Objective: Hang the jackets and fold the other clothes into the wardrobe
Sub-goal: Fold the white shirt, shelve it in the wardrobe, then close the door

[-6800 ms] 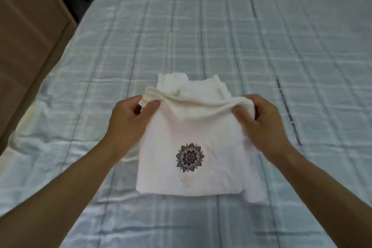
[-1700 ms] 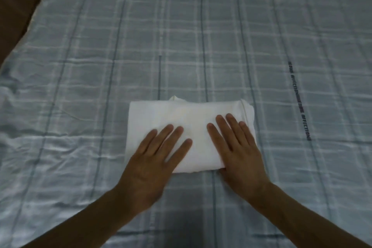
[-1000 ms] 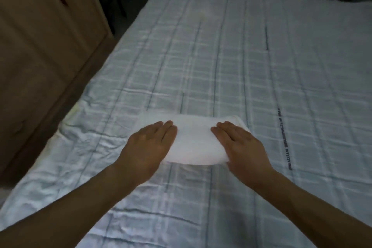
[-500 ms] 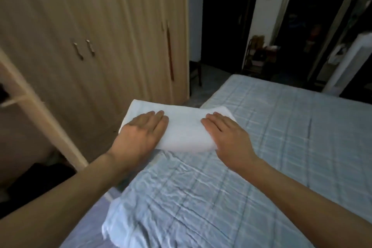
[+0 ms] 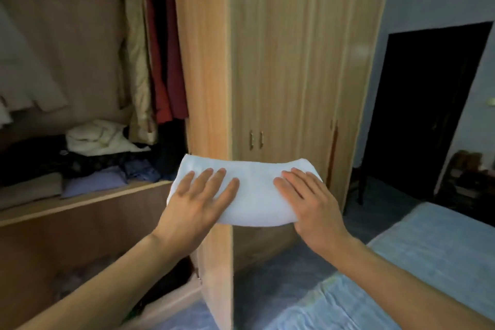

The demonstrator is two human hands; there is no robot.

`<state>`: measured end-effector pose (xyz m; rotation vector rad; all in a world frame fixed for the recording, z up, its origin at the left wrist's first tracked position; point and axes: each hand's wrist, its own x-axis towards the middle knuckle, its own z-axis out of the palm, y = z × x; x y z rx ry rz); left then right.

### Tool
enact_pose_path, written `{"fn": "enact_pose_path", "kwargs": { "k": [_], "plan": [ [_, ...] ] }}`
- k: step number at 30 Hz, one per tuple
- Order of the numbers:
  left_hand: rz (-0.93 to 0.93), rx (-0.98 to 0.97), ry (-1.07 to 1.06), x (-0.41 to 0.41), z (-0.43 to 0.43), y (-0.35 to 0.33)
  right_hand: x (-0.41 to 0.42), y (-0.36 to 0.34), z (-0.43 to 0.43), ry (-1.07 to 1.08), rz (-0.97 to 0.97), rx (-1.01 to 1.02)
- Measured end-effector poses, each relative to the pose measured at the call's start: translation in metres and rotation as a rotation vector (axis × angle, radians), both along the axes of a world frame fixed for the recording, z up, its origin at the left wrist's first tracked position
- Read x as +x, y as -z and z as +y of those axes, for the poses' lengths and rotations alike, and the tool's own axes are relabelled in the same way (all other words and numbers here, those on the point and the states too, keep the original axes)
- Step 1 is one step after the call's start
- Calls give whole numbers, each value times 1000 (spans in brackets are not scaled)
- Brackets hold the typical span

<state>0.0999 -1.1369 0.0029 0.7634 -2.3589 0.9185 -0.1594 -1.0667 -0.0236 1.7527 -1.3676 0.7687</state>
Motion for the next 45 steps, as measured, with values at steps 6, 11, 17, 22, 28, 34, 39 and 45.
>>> {"fn": "enact_pose_path", "kwargs": {
  "k": [6, 11, 17, 22, 28, 34, 39, 45],
  "plan": [
    [-3, 134, -193, 140, -42, 4, 126, -5, -90, -201, 52, 48],
    [-8, 172, -324, 232, -61, 19, 214, 13, -152, -358, 63, 110],
    [12, 139, -428, 304, -100, 49, 289, 34, -226, -514, 97, 160],
    [-4, 164, -513, 331, -154, 57, 320, 51, -300, -573, 78, 221],
    [4, 73, -511, 335, -242, 57, 327, 45, -394, -675, 45, 168],
    [40, 99, -533, 345, -312, 58, 339, 44, -482, -727, 28, 213],
    [95, 155, -549, 357, -375, 74, 357, 51, -552, -744, 75, 259],
    [80, 202, -554, 382, -454, 77, 384, 54, -620, -653, 131, 392]
  ]
}}
